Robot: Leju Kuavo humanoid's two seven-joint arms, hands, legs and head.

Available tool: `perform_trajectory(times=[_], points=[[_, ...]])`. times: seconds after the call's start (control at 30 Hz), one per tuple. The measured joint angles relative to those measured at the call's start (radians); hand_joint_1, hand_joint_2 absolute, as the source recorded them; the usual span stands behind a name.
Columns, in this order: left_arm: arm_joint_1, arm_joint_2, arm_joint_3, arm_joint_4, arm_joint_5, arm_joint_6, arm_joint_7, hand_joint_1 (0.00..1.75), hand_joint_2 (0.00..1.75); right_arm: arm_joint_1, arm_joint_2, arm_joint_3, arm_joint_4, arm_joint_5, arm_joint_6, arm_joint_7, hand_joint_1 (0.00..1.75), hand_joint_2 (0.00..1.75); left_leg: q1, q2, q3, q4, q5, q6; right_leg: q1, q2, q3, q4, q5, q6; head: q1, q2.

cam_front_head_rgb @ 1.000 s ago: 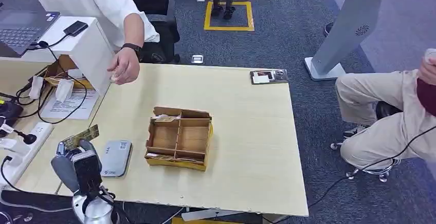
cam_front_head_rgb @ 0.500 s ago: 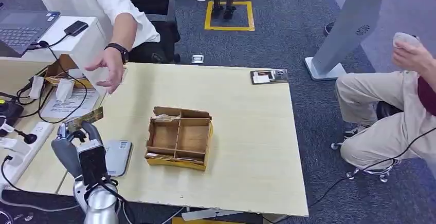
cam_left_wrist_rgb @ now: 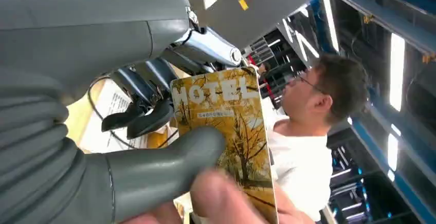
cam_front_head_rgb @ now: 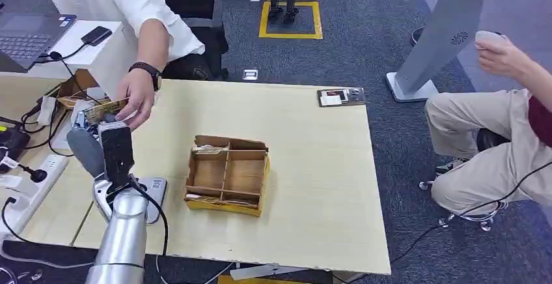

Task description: Pass the card to the sensor for recognition and then transmit it.

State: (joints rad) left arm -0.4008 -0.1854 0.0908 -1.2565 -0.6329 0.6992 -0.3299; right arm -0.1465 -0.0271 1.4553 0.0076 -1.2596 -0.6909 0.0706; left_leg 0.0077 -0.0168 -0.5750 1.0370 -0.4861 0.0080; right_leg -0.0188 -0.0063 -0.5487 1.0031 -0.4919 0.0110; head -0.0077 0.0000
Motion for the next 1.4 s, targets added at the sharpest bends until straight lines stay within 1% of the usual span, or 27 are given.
perform_trajectory(times=[0.1, 0.2, 0.23, 0.27, 0.37, 0.47, 0.67, 0.8, 0.87, 0.97, 1.07, 1.13, 1.23, 1.4], points=[[-0.045, 0.016, 0.000, 0.055, -0.024, 0.000, 0.013, 1.75, 1.75, -0.001, 0.009, 0.006, 0.000, 0.004, 0.000, 0.002, 0.00, 1.75, 0.000, 0.000, 0.000, 0.000, 0.000, 0.000, 0.000, 0.000, 0.000, 0.000, 0.000, 0.000, 0.000, 0.000], [-0.069, 0.025, 0.000, 0.086, -0.030, 0.000, 0.014, 1.73, 1.75, -0.001, 0.014, 0.013, 0.000, 0.006, 0.000, 0.002, 0.00, 1.75, 0.000, 0.001, 0.000, 0.000, 0.000, 0.000, 0.000, 0.002, -0.001, 0.000, 0.001, 0.000, 0.000, 0.000], [-0.075, 0.027, 0.000, 0.097, -0.040, 0.000, 0.020, 1.40, 1.75, 0.000, 0.016, 0.015, 0.000, 0.006, 0.000, 0.002, 0.00, 1.75, 0.000, 0.002, 0.000, 0.000, 0.000, 0.000, 0.000, 0.003, -0.001, 0.000, 0.001, 0.000, 0.000, 0.000], [-0.083, 0.027, 0.000, 0.111, -0.052, -0.001, 0.031, 0.00, 1.75, 0.000, 0.017, 0.016, 0.000, 0.005, 0.000, 0.001, 0.00, 1.75, 0.000, 0.002, 0.000, 0.000, 0.000, 0.000, 0.000, 0.003, -0.001, 0.000, 0.001, 0.000, 0.000, 0.000], [-0.103, 0.028, 0.000, 0.147, -0.058, -0.015, 0.055, 0.00, 1.75, -0.001, 0.022, 0.021, 0.000, 0.002, 0.000, 0.000, 0.00, 1.75, 0.000, 0.001, 0.000, 0.000, 0.000, 0.000, 0.000, 0.002, -0.001, 0.000, 0.001, 0.000, 0.000, 0.000], [-0.112, 0.027, 0.000, 0.169, -0.040, -0.018, 0.056, 0.00, 1.75, 0.000, 0.024, 0.021, 0.000, -0.003, 0.000, 0.000, 0.00, 1.75, 0.000, 0.002, -0.001, 0.000, 0.000, 0.000, 0.000, 0.003, -0.002, 0.000, 0.001, 0.000, 0.000, 0.000], [-0.102, 0.019, -0.007, 0.177, 0.044, -0.031, -0.005, 0.00, 1.75, 0.000, 0.025, 0.021, 0.000, -0.020, 0.000, -0.003, 0.00, 1.75, 0.000, 0.002, -0.001, 0.000, 0.000, 0.000, 0.000, 0.003, -0.002, 0.000, 0.001, 0.000, 0.000, 0.000], [-0.094, 0.017, -0.017, 0.177, 0.053, -0.036, -0.008, 0.00, 1.75, 0.002, 0.025, 0.021, 0.000, -0.023, 0.000, -0.009, 0.00, 1.75, 0.000, 0.002, -0.001, 0.000, 0.000, 0.000, 0.000, 0.003, -0.002, 0.000, 0.001, 0.000, 0.000, 0.000], [-0.088, 0.016, -0.019, 0.172, 0.074, -0.042, -0.018, 0.00, 1.75, 0.002, 0.025, 0.021, 0.000, -0.031, 0.000, -0.013, 0.00, 1.75, 0.000, 0.002, -0.001, 0.000, 0.000, 0.000, 0.000, 0.003, -0.002, 0.000, 0.001, 0.000, 0.000, 0.000], [-0.048, 0.016, -0.036, 0.124, 0.133, -0.050, -0.059, 0.00, 1.75, 0.003, 0.024, 0.021, 0.000, -0.055, 0.000, -0.016, 0.00, 1.75, 0.000, 0.002, -0.001, 0.000, 0.000, 0.000, 0.000, 0.003, -0.002, 0.000, 0.001, 0.000, 0.000, 0.000], [0.013, 0.016, -0.067, 0.050, 0.150, -0.042, -0.084, 0.00, 1.75, 0.006, 0.024, 0.021, 0.000, -0.071, 0.000, -0.019, 0.00, 1.75, 0.000, 0.002, -0.002, 0.000, 0.000, 0.000, 0.000, 0.003, -0.002, 0.000, 0.001, 0.000, 0.000, 0.000], [0.053, 0.016, -0.085, -0.003, 0.156, -0.035, -0.089, 0.00, 1.75, 0.009, 0.023, 0.021, 0.000, -0.078, 0.000, -0.020, 0.00, 1.75, 0.000, 0.003, -0.002, 0.000, -0.001, 0.000, 0.000, 0.003, -0.003, 0.000, 0.001, 0.000, 0.000, 0.000], [0.084, 0.016, -0.097, -0.050, 0.158, -0.033, -0.095, 0.00, 1.75, 0.011, 0.023, 0.021, 0.001, -0.081, 0.000, -0.022, 0.00, 1.75, 0.000, 0.002, -0.002, 0.000, -0.001, 0.000, 0.000, 0.003, -0.003, 0.000, 0.001, 0.000, 0.000, 0.000], [0.161, 0.021, -0.134, -0.137, 0.129, -0.025, -0.119, 0.00, 1.75, 0.015, 0.019, 0.020, 0.001, -0.093, 0.000, -0.032, 0.00, 1.75, 0.000, 0.003, -0.002, 0.000, -0.001, 0.000, 0.000, 0.003, -0.003, 0.000, 0.001, 0.000, 0.000, 0.000]])
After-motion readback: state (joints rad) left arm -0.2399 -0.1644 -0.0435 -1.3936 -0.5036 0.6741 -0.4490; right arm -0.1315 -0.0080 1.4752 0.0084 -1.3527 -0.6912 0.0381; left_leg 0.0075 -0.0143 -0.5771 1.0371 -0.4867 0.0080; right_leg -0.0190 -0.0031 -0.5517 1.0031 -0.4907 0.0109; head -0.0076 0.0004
